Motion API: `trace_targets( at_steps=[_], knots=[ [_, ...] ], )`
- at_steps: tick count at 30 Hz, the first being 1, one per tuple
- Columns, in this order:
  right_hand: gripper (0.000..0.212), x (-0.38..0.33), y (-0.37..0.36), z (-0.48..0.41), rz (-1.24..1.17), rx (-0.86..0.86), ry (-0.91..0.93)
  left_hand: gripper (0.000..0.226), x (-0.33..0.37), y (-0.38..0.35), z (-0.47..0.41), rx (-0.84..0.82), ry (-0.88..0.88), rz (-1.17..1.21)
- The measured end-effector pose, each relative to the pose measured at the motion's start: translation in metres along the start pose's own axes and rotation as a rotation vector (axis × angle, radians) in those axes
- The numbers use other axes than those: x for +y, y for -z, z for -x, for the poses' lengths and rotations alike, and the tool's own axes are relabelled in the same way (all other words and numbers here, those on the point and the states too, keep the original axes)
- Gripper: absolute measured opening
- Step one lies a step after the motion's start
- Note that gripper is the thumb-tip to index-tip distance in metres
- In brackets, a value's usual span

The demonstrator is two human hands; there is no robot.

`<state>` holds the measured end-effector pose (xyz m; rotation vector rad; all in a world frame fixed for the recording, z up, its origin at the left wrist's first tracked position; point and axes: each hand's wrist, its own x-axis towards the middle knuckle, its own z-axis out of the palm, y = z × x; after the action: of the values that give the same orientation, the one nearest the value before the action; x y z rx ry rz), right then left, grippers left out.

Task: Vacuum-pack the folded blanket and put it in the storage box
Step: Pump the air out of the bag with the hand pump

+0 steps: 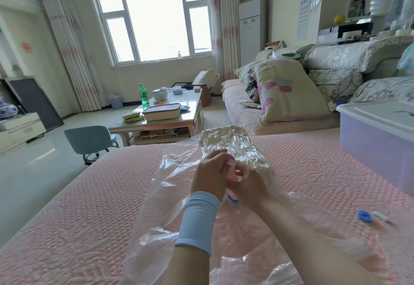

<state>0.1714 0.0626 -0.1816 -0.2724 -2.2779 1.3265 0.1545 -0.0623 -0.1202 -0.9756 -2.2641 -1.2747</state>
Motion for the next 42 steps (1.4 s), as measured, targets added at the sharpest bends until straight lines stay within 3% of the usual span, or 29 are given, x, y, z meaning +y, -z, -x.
trace_targets(
  at_steps=[2,6,9,11,13,16,18,20,24,27,29,33,35,37,42],
  knots=[
    [0.045,0.0,0.001,0.001,-0.002,0.01,0.007,0.014,0.008,0.01,-0.006,0.061,-0.067,-0.071],
    [0.046,0.002,0.002,-0.001,-0.016,0.009,0.016,0.016,0.042,0.043,-0.024,0.425,-0.357,-0.1],
    [0.043,0.003,-0.001,-0.001,0.002,-0.009,0.02,0.019,0.046,0.049,-0.029,0.609,-0.39,-0.048],
    [0.048,0.003,-0.004,-0.001,0.008,-0.016,0.018,0.016,0.033,0.037,-0.023,0.58,-0.329,-0.084],
    [0.051,0.003,-0.003,0.0,0.014,-0.001,0.009,0.018,0.017,0.02,-0.013,0.367,-0.223,-0.076],
    [0.038,0.001,-0.002,0.001,0.023,0.005,0.013,0.018,0.001,0.005,-0.003,0.003,-0.005,-0.03],
    [0.036,0.001,-0.002,0.002,0.027,0.005,0.016,0.016,0.001,0.006,-0.004,-0.049,0.018,-0.074],
    [0.039,0.003,-0.001,0.001,0.025,0.012,0.022,0.013,0.011,0.014,-0.008,0.037,-0.07,-0.144],
    [0.044,0.006,0.0,-0.002,0.01,0.007,0.035,0.015,0.039,0.04,-0.02,0.404,-0.34,-0.172],
    [0.044,0.006,-0.002,-0.001,0.017,-0.012,0.043,0.019,0.041,0.045,-0.028,0.603,-0.375,-0.105],
    [0.047,0.006,-0.003,-0.002,0.015,-0.015,0.03,0.018,0.031,0.034,-0.025,0.541,-0.299,-0.102],
    [0.043,0.004,-0.001,-0.001,0.03,0.002,0.01,0.019,0.009,0.009,-0.008,0.022,-0.039,-0.053],
    [0.041,0.002,0.0,0.0,0.042,-0.003,0.013,0.015,0.007,0.011,-0.009,-0.116,0.042,-0.125],
    [0.043,0.003,0.0,0.0,0.035,-0.004,0.013,0.012,0.015,0.02,-0.013,-0.05,-0.031,-0.228],
    [0.041,0.005,0.002,-0.001,0.01,-0.008,0.044,0.016,0.052,0.056,-0.027,0.417,-0.317,-0.229]
  ],
)
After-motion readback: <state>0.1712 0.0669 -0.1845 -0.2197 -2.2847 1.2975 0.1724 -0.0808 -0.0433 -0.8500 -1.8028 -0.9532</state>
